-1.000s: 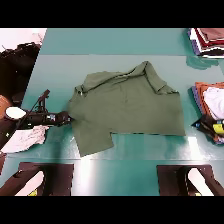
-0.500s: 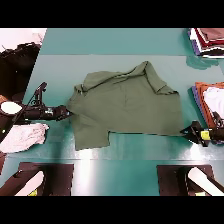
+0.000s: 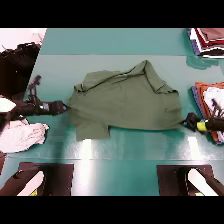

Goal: Fold the shirts.

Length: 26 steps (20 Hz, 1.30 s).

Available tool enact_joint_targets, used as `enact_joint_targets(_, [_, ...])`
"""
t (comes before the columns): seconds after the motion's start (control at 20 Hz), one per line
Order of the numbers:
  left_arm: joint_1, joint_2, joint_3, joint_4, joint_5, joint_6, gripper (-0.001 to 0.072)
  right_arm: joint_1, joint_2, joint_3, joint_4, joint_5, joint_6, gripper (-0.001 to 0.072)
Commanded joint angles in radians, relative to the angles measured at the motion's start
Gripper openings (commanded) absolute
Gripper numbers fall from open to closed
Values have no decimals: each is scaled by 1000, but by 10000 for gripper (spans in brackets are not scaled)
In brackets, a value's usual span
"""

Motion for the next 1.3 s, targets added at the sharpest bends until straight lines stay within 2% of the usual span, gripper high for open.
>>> enact_joint_targets(0.0, [1,66,246,115,-63,-47,24,81,116,241,9,-10,1,15])
enact_joint_targets(0.2, [1,82,732,125,-154,-47,25,165,148,690,5,-8,1,16])
enact_joint_targets(0.4, [1,81,1158,137,-152,-47,24,164,147,1064,-3,5,1,16])
enact_joint_targets(0.6, [1,82,1393,144,-127,-73,24,57,147,1285,-3,73,1,16])
enact_joint_targets(0.75, [1,77,1400,179,-122,-100,24,-56,116,1387,0,170,2,15])
enact_joint_targets(0.9, [1,60,1267,225,-134,-126,24,-100,26,1458,3,281,36,15])
enact_joint_targets(1.1, [1,-50,1051,212,-243,-134,25,37,-102,1286,-13,322,36,15])
enact_joint_targets(1.25, [1,-165,907,209,-296,-133,26,200,-236,1109,-149,331,37,15])
